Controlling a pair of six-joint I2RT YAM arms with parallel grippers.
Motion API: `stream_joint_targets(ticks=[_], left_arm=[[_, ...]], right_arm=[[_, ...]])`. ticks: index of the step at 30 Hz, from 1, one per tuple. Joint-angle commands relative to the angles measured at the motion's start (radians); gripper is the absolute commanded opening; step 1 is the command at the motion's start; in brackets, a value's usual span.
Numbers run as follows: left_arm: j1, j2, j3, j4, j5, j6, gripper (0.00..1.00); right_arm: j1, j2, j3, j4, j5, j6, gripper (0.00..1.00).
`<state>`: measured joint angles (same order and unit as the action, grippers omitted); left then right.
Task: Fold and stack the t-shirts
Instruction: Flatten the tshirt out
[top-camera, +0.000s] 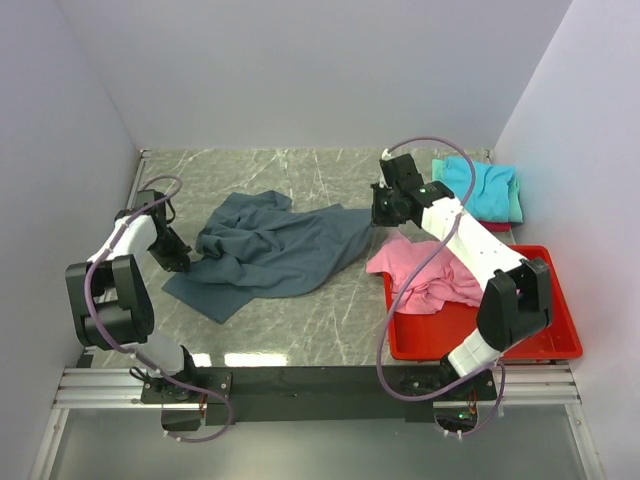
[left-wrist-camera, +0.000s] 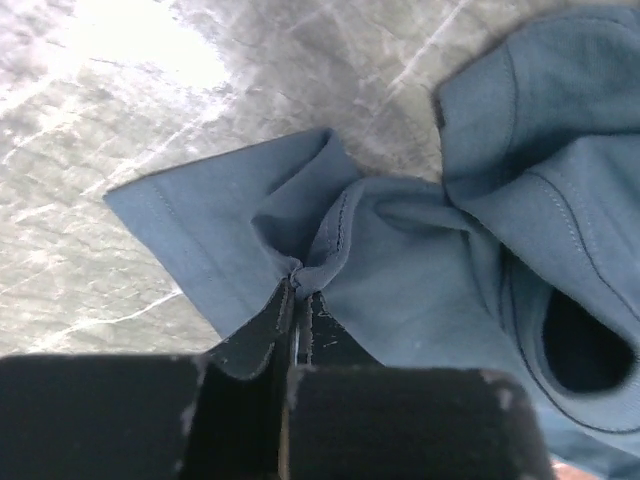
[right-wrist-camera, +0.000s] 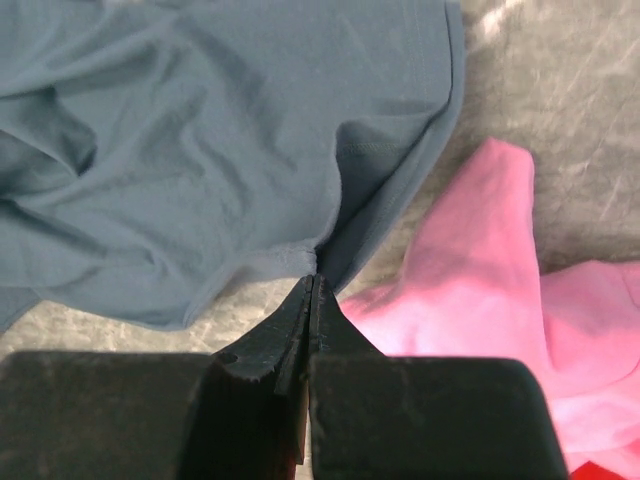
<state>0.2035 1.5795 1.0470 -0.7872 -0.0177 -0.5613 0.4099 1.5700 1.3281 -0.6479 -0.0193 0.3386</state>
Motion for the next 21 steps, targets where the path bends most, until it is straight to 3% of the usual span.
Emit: stream_joint_targets(ticks=[1, 3, 8, 15, 18, 21], left_arm=[[0.005, -0.012, 0.028, 0.02, 0.051, 0.001, 0.01], [0.011, -0.027, 0.076, -0.003, 0.065, -0.006, 0.01], [0.033, -0.053, 0.387, -0.075, 0.13, -0.078, 0.01], [0.086, -0.038, 0.879, -0.13, 0.271, -0.209, 0.01], [0.105, -0.068, 0.977, -0.119, 0.306, -0.271, 0.01], [0.122, -0.108, 1.05, -0.122, 0.332, -0.304, 0.0]], right_arm=[[0.009, 0.019, 0.097, 0.002, 0.013, -0.019, 0.0], [0.007, 0.031, 0.167, -0.002, 0.015, -0.027, 0.0], [0.006, 0.088, 0.396, -0.076, 0.062, -0.059, 0.0], [0.003, 0.202, 0.886, -0.214, 0.097, -0.11, 0.0], [0.003, 0.196, 0.983, -0.237, 0.088, -0.127, 0.0], [0.004, 0.121, 0.941, -0.199, 0.026, -0.153, 0.0]])
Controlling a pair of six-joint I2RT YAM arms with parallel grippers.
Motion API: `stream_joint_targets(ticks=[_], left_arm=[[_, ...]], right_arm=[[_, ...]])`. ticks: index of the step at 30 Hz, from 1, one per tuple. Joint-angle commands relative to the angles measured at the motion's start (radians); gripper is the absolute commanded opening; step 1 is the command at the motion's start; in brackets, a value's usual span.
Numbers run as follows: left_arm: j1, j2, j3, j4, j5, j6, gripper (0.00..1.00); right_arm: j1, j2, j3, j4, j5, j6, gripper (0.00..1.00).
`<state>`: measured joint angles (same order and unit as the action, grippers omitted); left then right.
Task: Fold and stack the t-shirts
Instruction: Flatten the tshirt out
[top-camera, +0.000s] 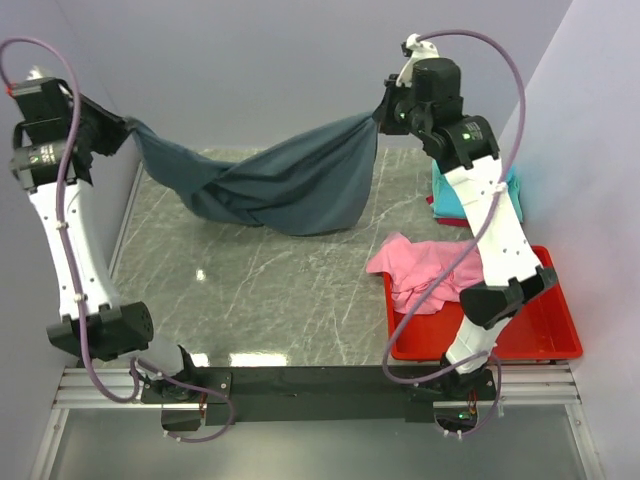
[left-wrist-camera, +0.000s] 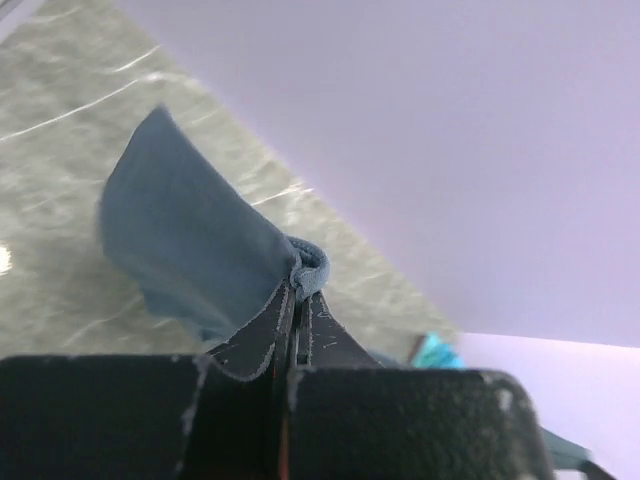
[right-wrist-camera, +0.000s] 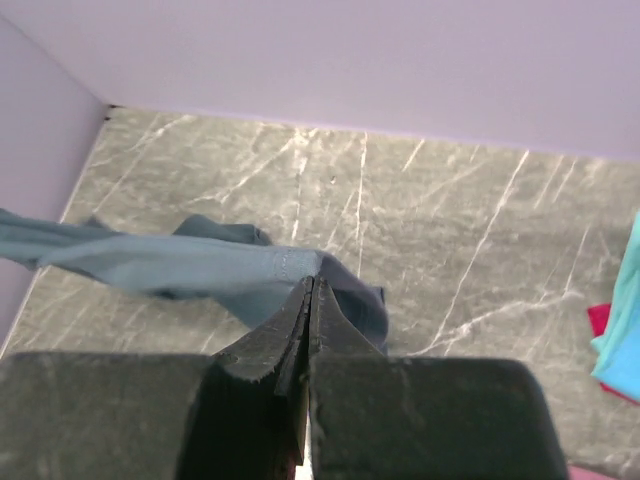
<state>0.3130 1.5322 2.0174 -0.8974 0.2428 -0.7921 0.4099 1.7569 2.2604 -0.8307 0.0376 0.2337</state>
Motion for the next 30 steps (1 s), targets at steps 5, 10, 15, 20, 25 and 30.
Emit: stream_joint_targets(ticks=[5, 10, 15, 20, 25, 30], left_arm=[[0.049, -0.16, 0.104, 0.009, 0.118, -0.119, 0.0], [0.051, -0.231, 0.176, 0.051, 0.133, -0.136, 0.0], [0.054, -0.273, 0.248, 0.055, 0.116, -0.148, 0.0], [0.054, -0.3, 0.276, 0.025, -0.002, -0.073, 0.0], [0.054, -0.293, 0.184, 0.009, -0.04, -0.058, 0.0], [0.054, -0.242, 0.005, 0.096, 0.025, -0.076, 0.01]], right_arm=[[0.007, -0.272, -0.145, 0.068, -0.204, -0.119, 0.0], [0.01, -0.504, -0.258, 0.149, -0.434, -0.125, 0.0], [0.009, -0.677, -0.352, 0.248, -0.495, -0.07, 0.0], [0.009, -0.757, -0.337, 0.295, -0.466, -0.057, 0.0], [0.007, -0.695, -0.331, 0.281, -0.387, -0.111, 0.0], [-0.003, -0.581, -0.377, 0.335, -0.282, -0.138, 0.0]])
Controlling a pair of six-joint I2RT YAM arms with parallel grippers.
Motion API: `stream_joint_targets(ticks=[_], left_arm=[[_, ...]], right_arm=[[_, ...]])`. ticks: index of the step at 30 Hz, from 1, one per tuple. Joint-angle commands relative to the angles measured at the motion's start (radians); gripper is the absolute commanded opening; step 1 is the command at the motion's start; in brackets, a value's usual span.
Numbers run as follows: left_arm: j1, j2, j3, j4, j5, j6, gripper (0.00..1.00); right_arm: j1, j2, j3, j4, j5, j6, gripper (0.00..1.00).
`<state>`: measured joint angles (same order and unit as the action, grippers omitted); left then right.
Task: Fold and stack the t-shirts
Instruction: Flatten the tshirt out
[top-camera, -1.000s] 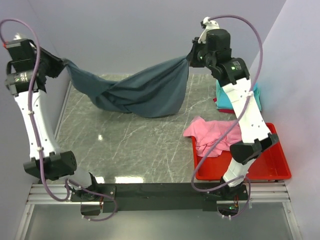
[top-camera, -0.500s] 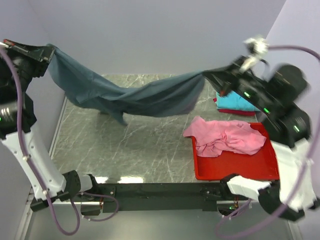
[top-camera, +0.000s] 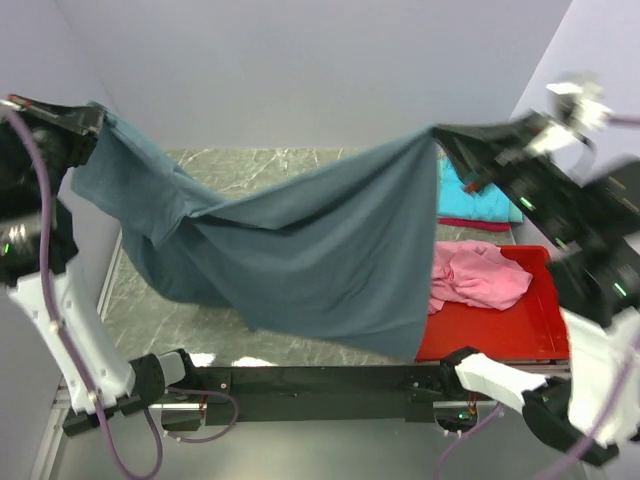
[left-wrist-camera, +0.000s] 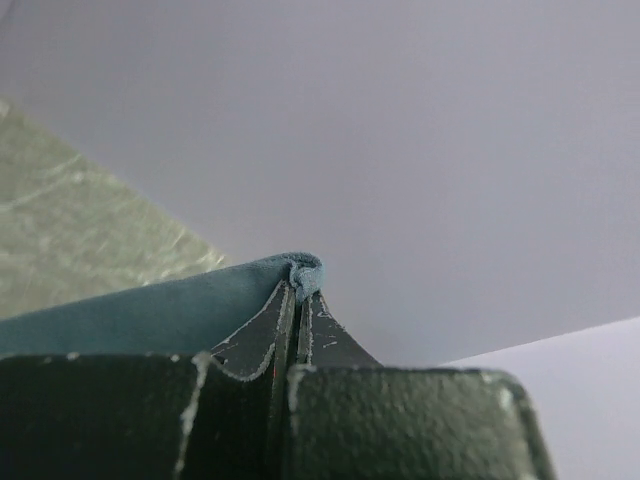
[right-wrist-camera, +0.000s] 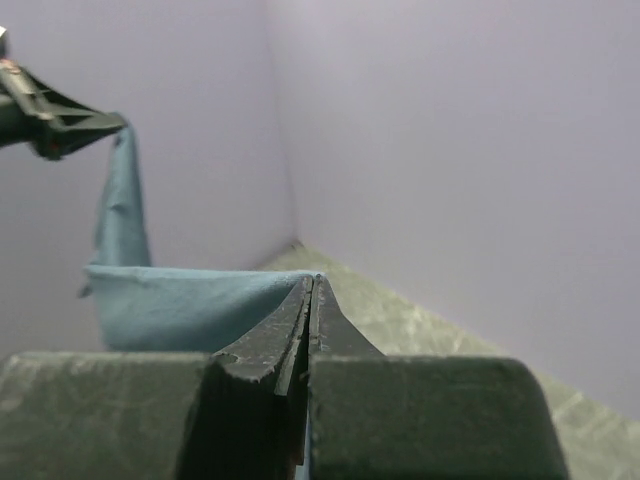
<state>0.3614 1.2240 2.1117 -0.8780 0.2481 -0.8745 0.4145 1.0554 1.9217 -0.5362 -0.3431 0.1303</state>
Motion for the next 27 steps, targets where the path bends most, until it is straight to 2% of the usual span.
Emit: stream_joint_targets(ticks=[1, 3, 6, 10, 11, 14, 15, 16, 19, 23, 27], left_arm=[[0.005, 0.089, -0.119, 0.103, 0.037, 0.005, 0.0], [0.005, 0.118, -0.182, 0.181, 0.072, -0.009, 0.01], [0.002, 0.221, -0.147, 0.227, 0.141, -0.004, 0.01], [-0.002, 0.447, 0.097, 0.206, 0.218, -0.015, 0.01], [-0.001, 0.48, 0.214, 0.211, 0.258, -0.026, 0.0], [0.004, 0.548, 0.326, 0.325, 0.336, -0.11, 0.01], [0.01, 0.543, 0.311, 0.38, 0.362, -0.179, 0.01], [0.011, 0.525, 0.259, 0.504, 0.388, -0.24, 0.01], [0.019, 0.502, 0.219, 0.6, 0.407, -0.284, 0.01], [0.024, 0.47, 0.193, 0.561, 0.395, -0.213, 0.01], [0.025, 0.416, 0.122, 0.485, 0.387, -0.14, 0.01]], right_arm=[[-0.014, 0.142, -0.046, 0.051, 0.107, -0.04, 0.0], [-0.04, 0.201, -0.075, 0.094, 0.112, -0.035, 0.0], [-0.078, 0.283, -0.108, 0.166, 0.104, -0.017, 0.0], [-0.127, 0.415, -0.014, 0.216, 0.07, 0.06, 0.0], [-0.137, 0.443, 0.018, 0.222, 0.056, 0.072, 0.0], [-0.155, 0.529, 0.153, 0.239, 0.046, 0.107, 0.0], [-0.158, 0.558, 0.189, 0.239, 0.046, 0.112, 0.0], [-0.166, 0.581, 0.253, 0.237, 0.043, 0.117, 0.0], [-0.177, 0.594, 0.335, 0.235, 0.029, 0.124, 0.0], [-0.181, 0.548, 0.29, 0.239, 0.007, 0.106, 0.0], [-0.18, 0.433, 0.177, 0.21, -0.029, 0.08, 0.0]])
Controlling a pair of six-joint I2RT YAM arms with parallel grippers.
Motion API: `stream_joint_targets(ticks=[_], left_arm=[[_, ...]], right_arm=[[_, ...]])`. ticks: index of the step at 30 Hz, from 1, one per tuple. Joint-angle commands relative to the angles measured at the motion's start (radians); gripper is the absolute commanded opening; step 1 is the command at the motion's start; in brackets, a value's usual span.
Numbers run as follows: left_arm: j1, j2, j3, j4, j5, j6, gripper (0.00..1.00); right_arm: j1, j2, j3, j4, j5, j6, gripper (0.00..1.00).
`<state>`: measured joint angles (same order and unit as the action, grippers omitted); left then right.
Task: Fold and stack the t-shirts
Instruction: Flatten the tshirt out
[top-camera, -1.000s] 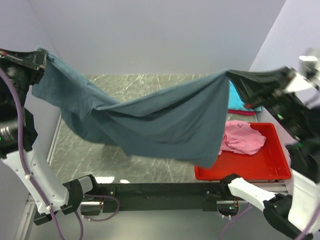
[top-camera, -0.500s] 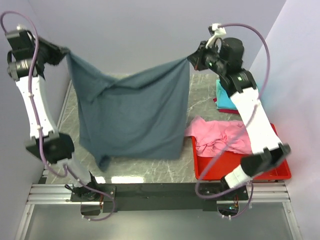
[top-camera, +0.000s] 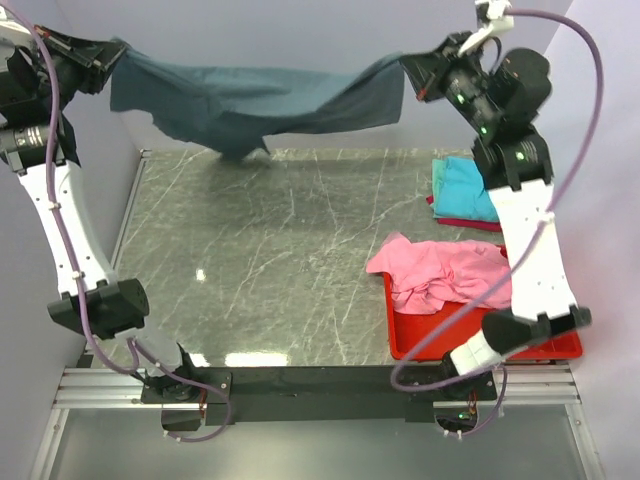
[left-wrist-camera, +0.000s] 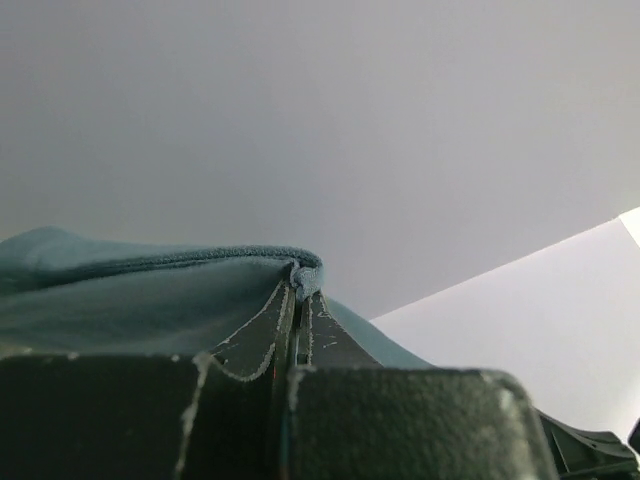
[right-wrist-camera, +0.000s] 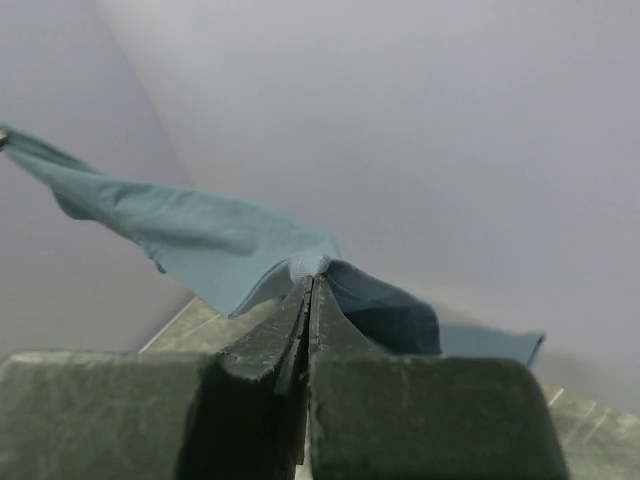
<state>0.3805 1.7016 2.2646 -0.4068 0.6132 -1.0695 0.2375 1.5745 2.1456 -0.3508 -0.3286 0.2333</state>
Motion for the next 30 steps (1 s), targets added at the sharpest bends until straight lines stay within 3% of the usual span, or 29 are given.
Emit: stream_joint_targets(ticks=[1, 9, 16, 21, 26, 29, 30], left_arm=[[0.008, -0.094, -0.065, -0.009, 0.013, 0.068, 0.01], [0.008, -0.31, -0.154, -0.223, -0.145, 0.192, 0.01], [-0.002, -0.477, -0.05, -0.328, -0.283, 0.201, 0.01], [-0.005, -0.494, 0.033, -0.359, -0.27, 0.166, 0.01], [-0.006, -0.556, -0.045, -0.382, -0.254, 0.144, 0.01], [-0.005, -0.599, -0.173, -0.405, -0.285, 0.157, 0.01], [-0.006, -0.606, -0.26, -0.405, -0.302, 0.166, 0.01]], right_arm=[[-0.004, -0.108, -0.094, 0.013, -0.05, -0.028, 0.0], [-0.003, -0.373, -0.221, -0.166, -0.067, -0.069, 0.0], [-0.001, -0.548, -0.214, -0.25, -0.058, -0.017, 0.0], [-0.001, -0.579, -0.171, -0.28, -0.075, 0.067, 0.0], [-0.001, -0.596, -0.18, -0.312, -0.085, 0.119, 0.0], [-0.001, -0.607, -0.309, -0.275, -0.128, 0.176, 0.0], [-0.001, -0.616, -0.425, -0.216, -0.133, 0.188, 0.0]])
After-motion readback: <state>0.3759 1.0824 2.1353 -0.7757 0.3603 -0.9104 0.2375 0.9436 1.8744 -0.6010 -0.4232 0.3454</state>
